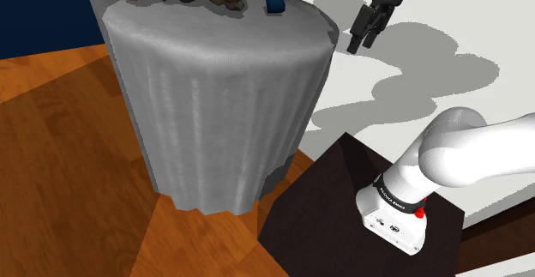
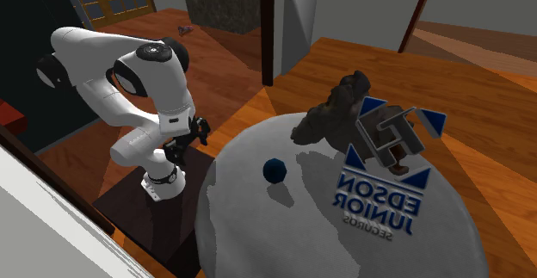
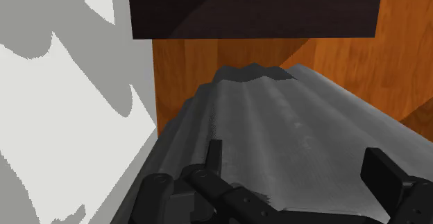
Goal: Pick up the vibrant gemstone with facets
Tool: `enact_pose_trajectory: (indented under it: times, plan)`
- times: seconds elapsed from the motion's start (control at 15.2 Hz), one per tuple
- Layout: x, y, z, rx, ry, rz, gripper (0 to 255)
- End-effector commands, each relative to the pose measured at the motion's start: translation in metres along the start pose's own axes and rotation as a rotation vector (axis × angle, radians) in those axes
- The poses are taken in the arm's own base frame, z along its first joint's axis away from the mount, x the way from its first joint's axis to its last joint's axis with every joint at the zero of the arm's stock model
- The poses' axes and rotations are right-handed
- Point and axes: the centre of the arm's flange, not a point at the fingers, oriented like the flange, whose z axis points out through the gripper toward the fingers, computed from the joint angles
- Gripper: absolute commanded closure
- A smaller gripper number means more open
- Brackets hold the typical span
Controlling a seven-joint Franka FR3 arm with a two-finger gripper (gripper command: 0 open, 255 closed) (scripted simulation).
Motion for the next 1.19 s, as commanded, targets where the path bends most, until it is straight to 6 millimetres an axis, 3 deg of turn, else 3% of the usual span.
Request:
enact_pose_trajectory:
  times: [0.0,1.12]
  plan:
    - [0.0,0.0,0.0,0.0,0.0,0.0,0]
    - [0.208,-0.038,-0.058,0.021,0.031,-0.199,0]
